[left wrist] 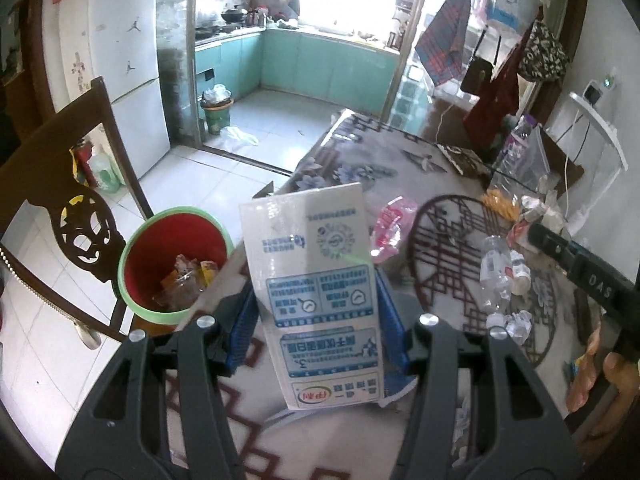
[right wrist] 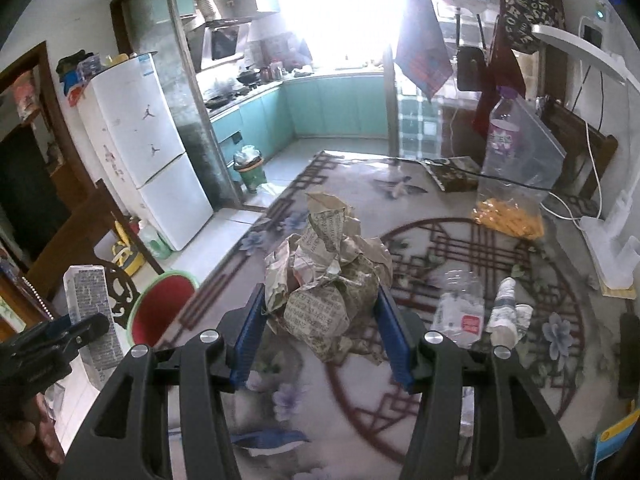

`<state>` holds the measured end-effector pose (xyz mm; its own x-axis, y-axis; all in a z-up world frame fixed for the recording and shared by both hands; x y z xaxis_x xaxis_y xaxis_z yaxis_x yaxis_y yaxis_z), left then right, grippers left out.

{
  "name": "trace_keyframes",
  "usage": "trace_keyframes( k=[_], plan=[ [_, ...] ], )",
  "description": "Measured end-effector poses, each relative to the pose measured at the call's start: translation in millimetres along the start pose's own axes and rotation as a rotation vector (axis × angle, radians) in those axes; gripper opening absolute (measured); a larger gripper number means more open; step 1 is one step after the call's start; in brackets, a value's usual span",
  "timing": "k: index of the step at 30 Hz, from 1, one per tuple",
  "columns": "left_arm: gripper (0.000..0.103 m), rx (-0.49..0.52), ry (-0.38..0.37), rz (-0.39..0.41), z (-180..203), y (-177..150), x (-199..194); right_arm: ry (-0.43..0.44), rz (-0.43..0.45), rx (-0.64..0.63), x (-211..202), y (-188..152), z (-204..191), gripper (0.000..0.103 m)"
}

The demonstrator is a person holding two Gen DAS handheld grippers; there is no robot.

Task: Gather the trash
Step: 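Lift the carton and newspaper wad and carry them toward the red bucket, then hold the carton and newspaper wad over the red bucket and open both tools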

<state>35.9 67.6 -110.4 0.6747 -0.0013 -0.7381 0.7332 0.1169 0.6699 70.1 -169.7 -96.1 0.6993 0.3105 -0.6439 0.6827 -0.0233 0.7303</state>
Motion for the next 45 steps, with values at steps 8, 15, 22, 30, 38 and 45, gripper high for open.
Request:
trace_keyframes(
  k=[8, 15, 22, 30, 38, 45],
  plan=[
    [0.052, -0.010, -0.026, -0.006, -37.1, 8.1, 7.2, -0.020, 0.013, -0.003, 2.1, 0.7, -35.5, 0.052],
    [0.050, 0.006, -0.057, -0.029, -68.5, 22.5, 24.8, -0.064, 0.033, 0.021, 8.6, 7.1, -60.8, 0.052],
    [0.050, 0.044, -0.099, -0.017, -89.0, 44.2, 39.3, -0.102, 0.048, 0.038, 19.9, 14.5, -84.6, 0.052],
    [0.050, 0.071, -0.143, -0.020, -105.2, 59.6, 52.9, -0.124, 0.043, 0.048, 33.2, 17.1, -109.7, 0.053],
    [0.050, 0.057, -0.136, -0.024, -134.2, 65.9, 63.0, -0.101, 0.044, 0.033, 49.9, 22.9, -141.7, 0.053],
    [0.050, 0.022, -0.109, -0.021, -164.5, 71.9, 68.2, -0.063, 0.032, 0.000, 70.0, 31.2, -170.4, 0.053]
  ],
)
Point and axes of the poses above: each gripper's, at about its wrist camera, not at the fingertips, and x roughly the way its jaws point, z to its right, y to its top, the point moved 2 cm from there along x, roughly the way its jaws point, and after that the axes turned 6 degrees about y, right-handed, at the moved point
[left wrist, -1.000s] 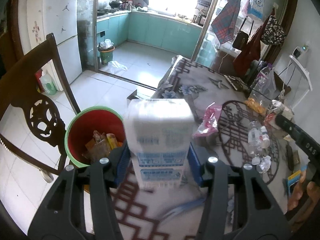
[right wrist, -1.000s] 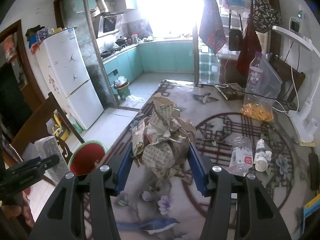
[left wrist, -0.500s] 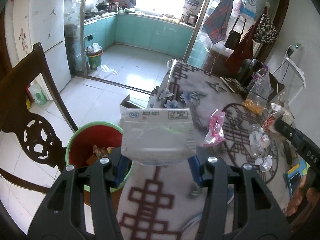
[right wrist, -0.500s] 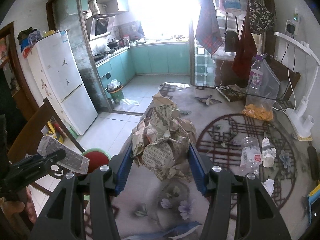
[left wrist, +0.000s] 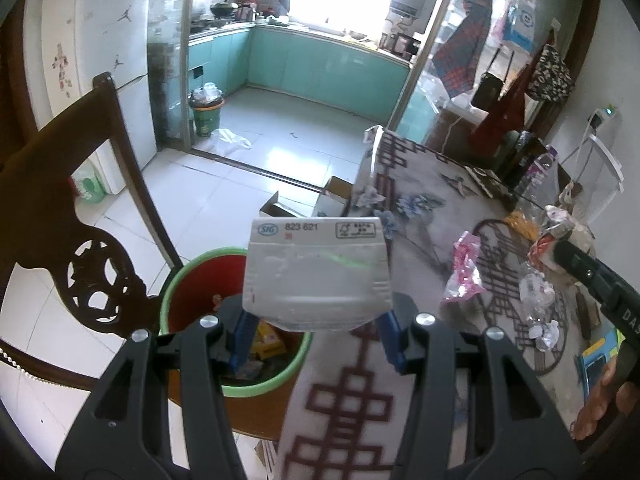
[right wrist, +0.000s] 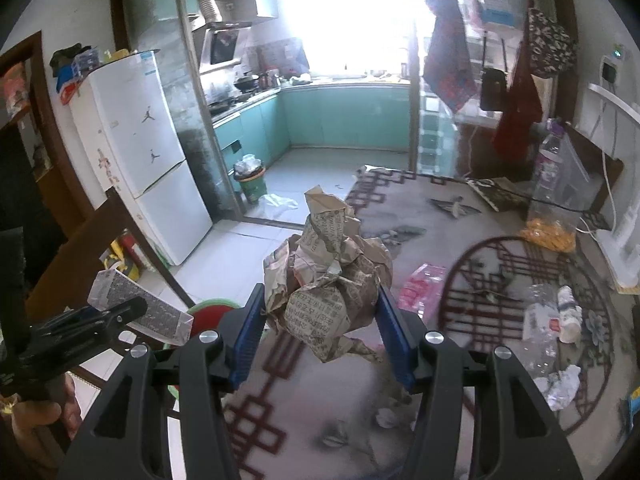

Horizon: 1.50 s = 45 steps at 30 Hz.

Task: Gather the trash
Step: 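Hold the carton and newspaper wad over the red bucket and open both tools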

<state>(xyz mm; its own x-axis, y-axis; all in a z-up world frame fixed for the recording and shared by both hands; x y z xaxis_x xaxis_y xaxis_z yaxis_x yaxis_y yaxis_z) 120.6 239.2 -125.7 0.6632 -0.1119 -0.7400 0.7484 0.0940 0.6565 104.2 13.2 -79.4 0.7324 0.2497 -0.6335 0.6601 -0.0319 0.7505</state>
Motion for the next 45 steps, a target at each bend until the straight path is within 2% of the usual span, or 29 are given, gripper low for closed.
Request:
trace_keyframes(
  k=[7, 11, 21, 33, 44, 45],
  plan=[
    [0.050, -0.030, 0.029, -0.022, -27.7, 0.3, 11.6, 0.051, -0.007, -0.017, 17.3, 5.1, -30.0, 0.053],
    [0.050, -0.052, 0.048, -0.029, -41.4, 3.1, 17.8, 0.083, -0.039, -0.029, 32.4, 1.4, -46.3, 0.053],
    [0.050, -0.080, 0.090, -0.054, -72.1, 9.5, 37.6, 0.166, -0.164, -0.021, 80.9, -10.5, -70.1, 0.054],
    [0.050, -0.086, 0.113, -0.084, -88.9, 19.2, 63.3, 0.282, -0.331, -0.122, 139.6, -41.2, -118.8, 0.056],
    [0.050, -0.095, 0.130, -0.108, -96.9, 24.0, 82.9, 0.351, -0.361, -0.159, 166.6, -43.9, -131.6, 0.057],
    [0.050, -0.096, 0.131, -0.108, -96.8, 24.6, 84.2, 0.355, -0.356, -0.161, 167.7, -42.5, -132.5, 0.061]
  ],
)
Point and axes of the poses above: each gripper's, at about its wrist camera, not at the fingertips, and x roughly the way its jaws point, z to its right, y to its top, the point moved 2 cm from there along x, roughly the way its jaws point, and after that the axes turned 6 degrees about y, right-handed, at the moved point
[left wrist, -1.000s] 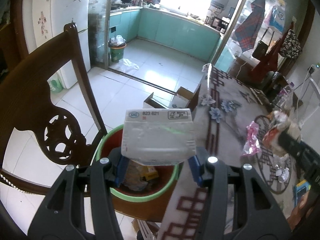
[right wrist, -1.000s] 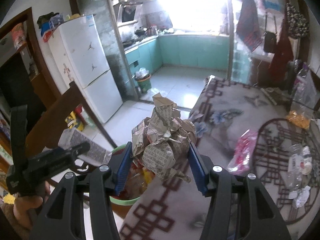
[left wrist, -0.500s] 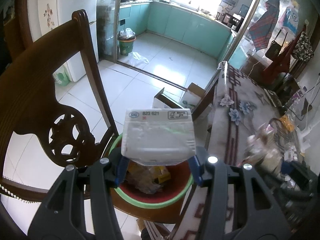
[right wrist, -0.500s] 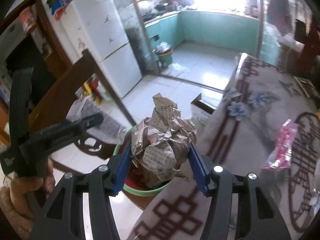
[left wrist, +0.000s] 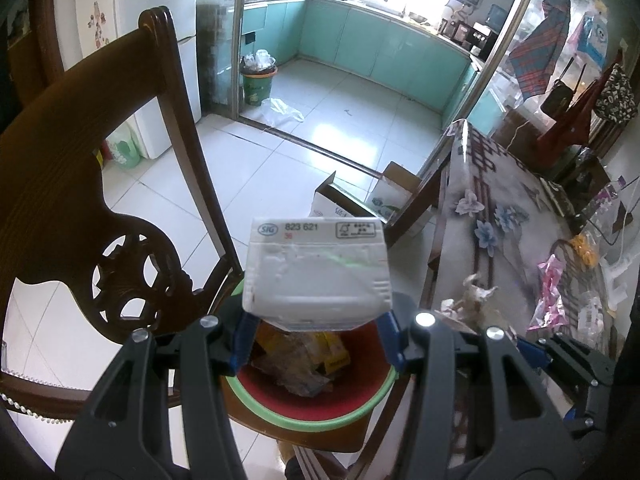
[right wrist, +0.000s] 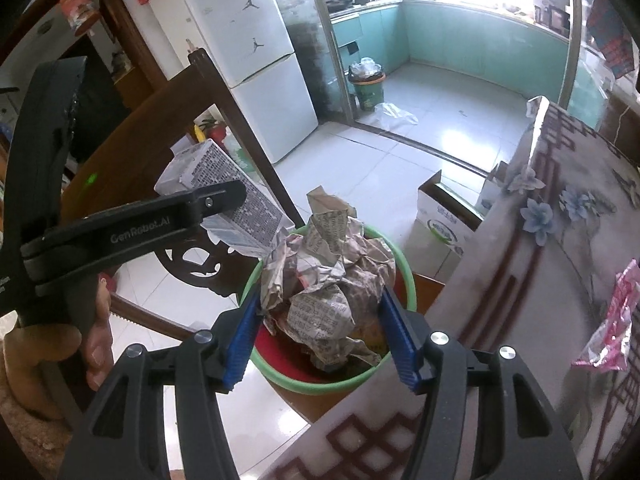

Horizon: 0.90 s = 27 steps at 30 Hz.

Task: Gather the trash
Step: 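Hold the carton and newspaper wad over the red bucket and open both tools, then move both tools back over the trash on the table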

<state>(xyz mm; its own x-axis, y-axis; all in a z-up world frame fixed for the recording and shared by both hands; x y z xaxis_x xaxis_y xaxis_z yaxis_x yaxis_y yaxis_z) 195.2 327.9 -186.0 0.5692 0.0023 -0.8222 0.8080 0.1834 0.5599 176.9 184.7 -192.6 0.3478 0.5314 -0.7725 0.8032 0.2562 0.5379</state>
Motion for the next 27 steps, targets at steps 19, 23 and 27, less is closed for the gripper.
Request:
trace_keyframes(
  k=[19, 23, 27],
  plan=[
    [0.076, -0.009, 0.001, 0.073, 9.2, -3.6, -39.7, -0.071, 0.136, 0.143, -86.1, -24.1, 39.6, 0.085],
    [0.076, 0.014, -0.022, 0.080, 26.0, -10.7, -49.5, -0.109, 0.158, 0.176, -107.8, -40.3, 49.0, 0.085],
    [0.076, 0.063, -0.052, 0.064, 51.6, -24.8, -54.9, -0.134, 0.161, 0.207, -121.9, -57.2, 57.7, 0.085]
  ],
)
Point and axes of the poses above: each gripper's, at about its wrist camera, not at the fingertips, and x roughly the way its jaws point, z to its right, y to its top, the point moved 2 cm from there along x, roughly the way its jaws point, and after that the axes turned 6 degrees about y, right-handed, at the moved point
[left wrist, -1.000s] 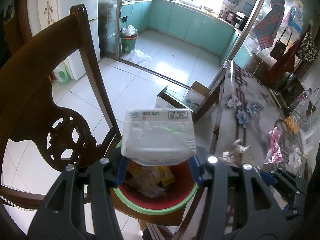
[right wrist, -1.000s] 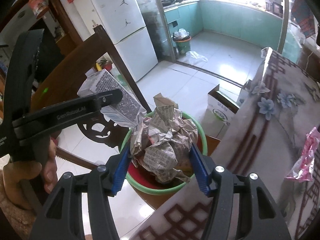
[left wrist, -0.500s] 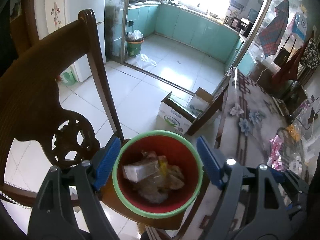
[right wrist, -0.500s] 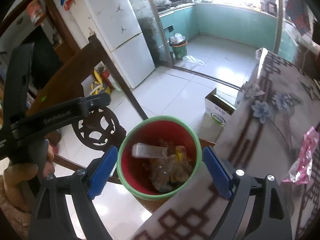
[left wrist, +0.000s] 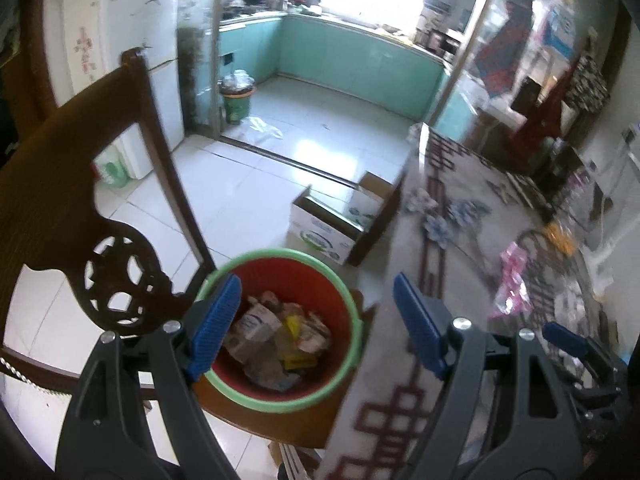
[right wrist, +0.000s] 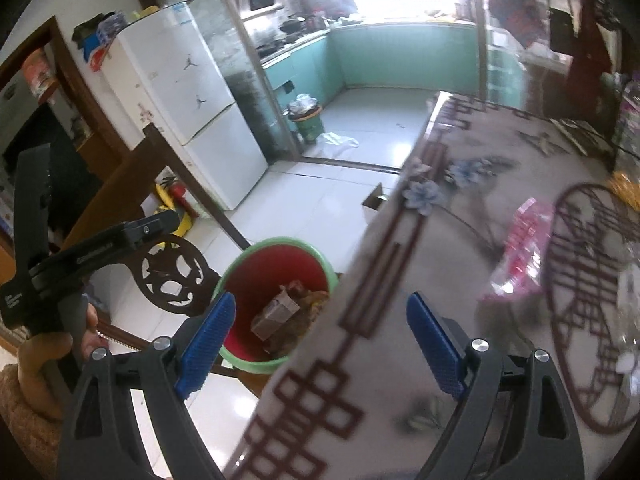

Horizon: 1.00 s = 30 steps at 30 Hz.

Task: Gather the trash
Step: 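Move both tools back over the trash on the table, then grasp the pink snack bag with the left tool while the right tool grasps the clear water bottle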

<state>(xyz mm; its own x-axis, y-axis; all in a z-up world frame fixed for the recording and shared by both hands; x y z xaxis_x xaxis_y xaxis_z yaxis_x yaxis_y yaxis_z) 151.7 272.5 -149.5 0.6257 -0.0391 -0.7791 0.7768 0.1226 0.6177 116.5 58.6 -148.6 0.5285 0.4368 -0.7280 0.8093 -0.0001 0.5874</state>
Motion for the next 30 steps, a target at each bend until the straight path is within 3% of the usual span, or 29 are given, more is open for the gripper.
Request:
trace_keyframes(
  k=[7, 20, 23, 30],
  plan=[
    [0.076, 0.087, -0.044, -0.018, 63.2, -21.9, -8.2, -0.057, 0.026, 0.053, -37.8, -22.2, 42.9, 0.085],
    [0.076, 0.181, -0.088, -0.086, 203.8, -78.7, -17.0, -0.262, 0.033, 0.276, -128.2, -71.0, 245.6, 0.085],
    [0.076, 0.191, -0.086, -0.087, 230.9, -84.4, -18.5, -0.303, 0.016, 0.278, -130.0, -63.2, 287.8, 0.085],
    [0.077, 0.208, -0.053, -0.101, 275.2, -93.6, -12.5, -0.294, -0.053, 0.355, -92.3, -35.9, 365.3, 0.084]
  ],
)
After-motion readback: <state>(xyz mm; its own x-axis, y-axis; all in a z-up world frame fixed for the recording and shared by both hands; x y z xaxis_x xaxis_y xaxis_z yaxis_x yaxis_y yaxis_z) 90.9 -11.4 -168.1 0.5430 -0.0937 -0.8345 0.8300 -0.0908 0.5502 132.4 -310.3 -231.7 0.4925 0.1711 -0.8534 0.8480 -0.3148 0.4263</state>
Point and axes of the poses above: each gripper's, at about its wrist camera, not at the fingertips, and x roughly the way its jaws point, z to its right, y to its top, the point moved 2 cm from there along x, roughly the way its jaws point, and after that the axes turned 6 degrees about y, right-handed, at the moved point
